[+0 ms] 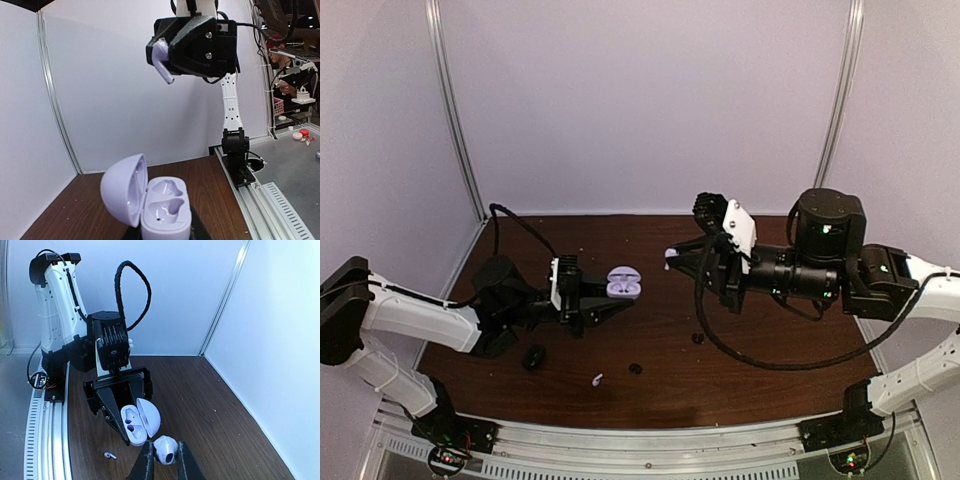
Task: Insert the wireless bluetooth earbuds into the charging case
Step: Insert the right earbud into the right side groove of the charging case.
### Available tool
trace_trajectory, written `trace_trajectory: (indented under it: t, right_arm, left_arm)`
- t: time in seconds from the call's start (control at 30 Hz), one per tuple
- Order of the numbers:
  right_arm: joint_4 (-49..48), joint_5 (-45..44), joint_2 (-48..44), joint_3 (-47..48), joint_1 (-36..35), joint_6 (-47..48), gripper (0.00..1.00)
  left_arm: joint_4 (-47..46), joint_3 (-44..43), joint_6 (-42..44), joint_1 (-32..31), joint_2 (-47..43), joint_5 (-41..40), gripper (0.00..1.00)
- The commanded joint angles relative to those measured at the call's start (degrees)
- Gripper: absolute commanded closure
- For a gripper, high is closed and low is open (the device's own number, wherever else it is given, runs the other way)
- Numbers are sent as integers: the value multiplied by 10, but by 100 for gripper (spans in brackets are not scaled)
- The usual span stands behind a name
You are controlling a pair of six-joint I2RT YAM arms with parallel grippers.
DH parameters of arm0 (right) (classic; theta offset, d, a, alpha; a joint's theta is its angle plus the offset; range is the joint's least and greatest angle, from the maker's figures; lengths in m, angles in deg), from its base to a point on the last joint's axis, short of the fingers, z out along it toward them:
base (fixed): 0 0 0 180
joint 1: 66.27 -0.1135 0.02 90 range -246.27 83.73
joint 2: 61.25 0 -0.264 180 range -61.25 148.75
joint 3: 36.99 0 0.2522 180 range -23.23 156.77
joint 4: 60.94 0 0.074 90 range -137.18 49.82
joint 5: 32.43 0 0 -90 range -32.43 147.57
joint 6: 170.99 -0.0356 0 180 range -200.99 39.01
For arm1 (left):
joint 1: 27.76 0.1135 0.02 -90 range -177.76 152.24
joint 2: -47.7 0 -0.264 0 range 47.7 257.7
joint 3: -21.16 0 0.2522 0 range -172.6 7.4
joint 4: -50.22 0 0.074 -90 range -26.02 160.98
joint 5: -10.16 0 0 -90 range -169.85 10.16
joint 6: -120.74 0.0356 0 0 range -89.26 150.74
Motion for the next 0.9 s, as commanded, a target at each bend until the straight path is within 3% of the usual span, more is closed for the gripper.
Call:
trace_trajectory:
  t: [0.0,0.27,0.6,0.87]
  right_arm:
    - [-39,-58,1,-13,-27,41,92]
    - [-49,-72,1,-17,-61,68,92]
    - [-103,-122,34,-17,-110,108,93]
    - [-140,-149,68,-13,-113,131,92]
  left_arm:
    - [-51,9,28,4,-15,28,98]
    - [31,4,129,2,-51,14,98]
    - [-36,-15,-6,2,-21,30,100]
    - [-19,-25,-34,2,-22,27,100]
